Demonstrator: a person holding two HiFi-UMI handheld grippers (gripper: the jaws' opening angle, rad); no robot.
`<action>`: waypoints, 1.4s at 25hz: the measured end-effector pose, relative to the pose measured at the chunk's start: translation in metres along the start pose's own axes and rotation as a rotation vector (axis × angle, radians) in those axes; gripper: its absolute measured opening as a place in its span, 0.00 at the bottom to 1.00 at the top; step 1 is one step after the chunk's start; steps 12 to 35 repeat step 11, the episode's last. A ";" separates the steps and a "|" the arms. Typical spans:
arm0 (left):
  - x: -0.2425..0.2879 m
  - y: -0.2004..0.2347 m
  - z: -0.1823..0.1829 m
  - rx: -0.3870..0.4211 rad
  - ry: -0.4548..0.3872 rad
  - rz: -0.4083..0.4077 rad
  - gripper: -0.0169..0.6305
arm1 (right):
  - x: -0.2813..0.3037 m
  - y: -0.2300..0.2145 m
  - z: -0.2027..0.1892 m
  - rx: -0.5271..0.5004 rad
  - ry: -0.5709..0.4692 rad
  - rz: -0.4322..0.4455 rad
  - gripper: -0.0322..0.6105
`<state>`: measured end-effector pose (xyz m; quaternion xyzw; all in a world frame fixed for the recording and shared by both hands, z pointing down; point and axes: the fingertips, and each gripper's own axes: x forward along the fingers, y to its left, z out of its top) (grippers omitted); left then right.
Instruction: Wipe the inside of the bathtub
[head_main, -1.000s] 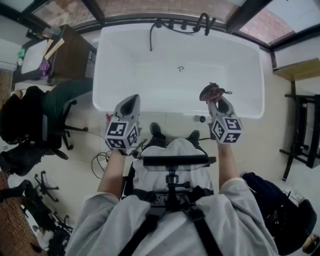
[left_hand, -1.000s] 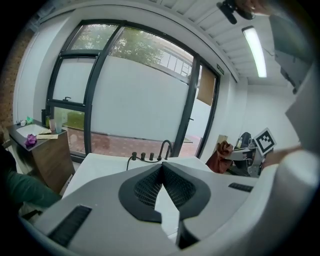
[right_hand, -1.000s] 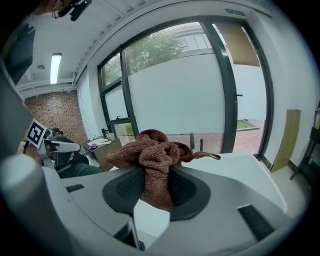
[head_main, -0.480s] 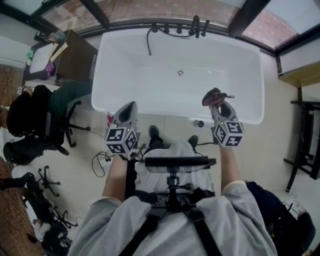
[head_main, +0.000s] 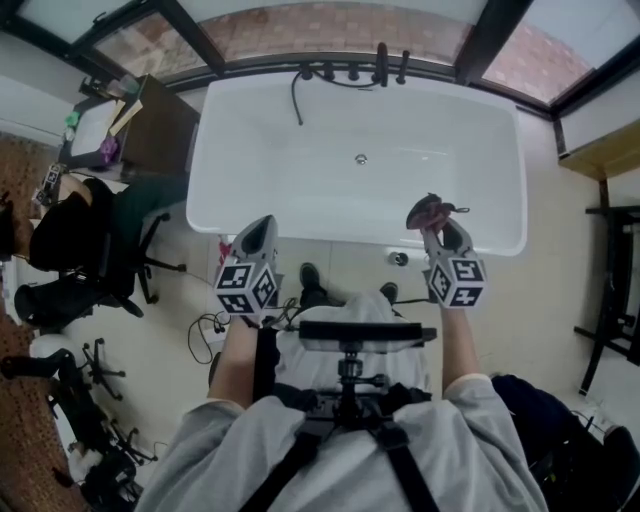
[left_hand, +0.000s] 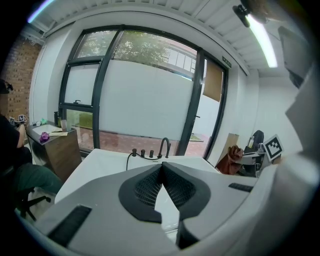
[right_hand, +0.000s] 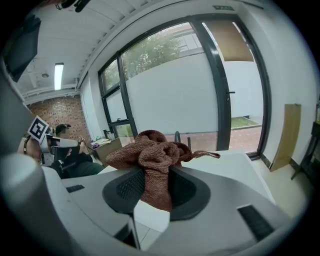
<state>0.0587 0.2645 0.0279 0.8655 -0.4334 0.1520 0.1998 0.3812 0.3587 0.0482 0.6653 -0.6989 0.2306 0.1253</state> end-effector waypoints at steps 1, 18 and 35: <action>0.000 -0.001 0.000 0.003 0.000 -0.001 0.04 | -0.002 0.000 -0.001 0.001 -0.001 -0.001 0.25; -0.003 -0.004 -0.005 0.014 0.030 0.001 0.04 | -0.017 -0.010 -0.008 0.016 -0.014 -0.019 0.25; -0.003 -0.004 -0.005 0.014 0.030 0.001 0.04 | -0.017 -0.010 -0.008 0.016 -0.014 -0.019 0.25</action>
